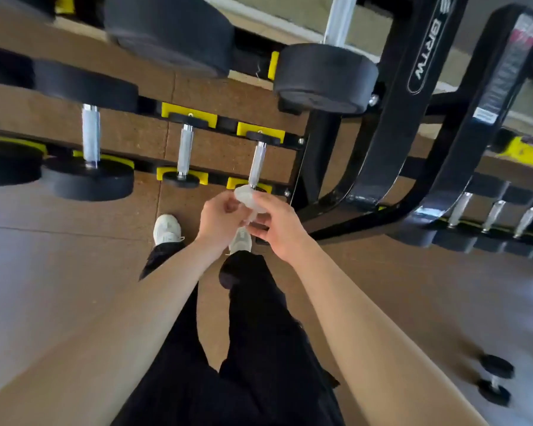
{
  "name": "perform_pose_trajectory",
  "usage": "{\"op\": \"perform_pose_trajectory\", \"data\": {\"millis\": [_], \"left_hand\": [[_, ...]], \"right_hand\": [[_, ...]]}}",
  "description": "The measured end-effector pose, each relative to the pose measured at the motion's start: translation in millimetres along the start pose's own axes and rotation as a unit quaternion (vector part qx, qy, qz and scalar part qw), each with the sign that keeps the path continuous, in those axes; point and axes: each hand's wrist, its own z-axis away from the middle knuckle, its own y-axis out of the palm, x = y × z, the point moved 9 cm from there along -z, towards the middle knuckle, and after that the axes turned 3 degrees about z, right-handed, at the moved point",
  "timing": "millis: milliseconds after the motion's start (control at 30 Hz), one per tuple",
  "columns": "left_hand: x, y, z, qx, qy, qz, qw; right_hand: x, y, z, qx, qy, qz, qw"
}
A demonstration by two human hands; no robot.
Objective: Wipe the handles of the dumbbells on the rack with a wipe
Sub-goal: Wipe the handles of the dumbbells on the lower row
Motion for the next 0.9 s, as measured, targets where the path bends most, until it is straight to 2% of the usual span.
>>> {"op": "perform_pose_trajectory", "data": {"millis": [67, 133, 233, 300, 433, 500, 600, 667, 767, 900], "left_hand": [[19.4, 11.5, -19.7, -0.021, -0.014, 0.009, 1.0], [42.6, 26.1, -42.5, -0.016, -0.036, 0.038, 0.999], [80.1, 50.5, -76.8, 0.012, -0.068, 0.089, 0.994], [103.4, 59.3, -100.3, 0.01, -0.075, 0.104, 0.992], [138.7, 46.7, -151.3, -0.093, -0.053, -0.026, 0.994], [141.4, 47.1, -173.0, -0.114, -0.028, -0.069, 0.991], [131.7, 62.8, -198.2, -0.087, 0.031, -0.149, 0.985], [128.7, 62.0, -206.4, -0.11, 0.053, -0.193, 0.974], [135.0, 55.2, -212.8, -0.122, 0.046, -0.198, 0.971], [136.5, 54.5, -218.5, -0.095, 0.038, -0.191, 0.976]], "right_hand": [[-8.6, -4.9, -27.8, 0.032, -0.007, 0.031, 0.999], [-21.1, -19.3, -61.3, 0.027, -0.006, 0.038, 0.999], [-39.5, -51.6, -117.8, -0.006, 0.001, 0.025, 1.0], [-44.4, -74.3, -158.2, -0.06, -0.005, 0.02, 0.998], [-24.4, -112.9, -225.8, -0.216, -0.066, 0.081, 0.971], [-3.1, -113.2, -255.5, -0.238, -0.112, 0.102, 0.959], [20.6, -97.3, -289.2, -0.246, -0.171, 0.128, 0.946], [26.6, -89.2, -292.8, -0.285, -0.219, 0.172, 0.917], [17.3, -79.8, -275.4, -0.328, -0.282, 0.296, 0.851], [5.3, -68.8, -255.6, -0.299, -0.342, 0.432, 0.779]]}}
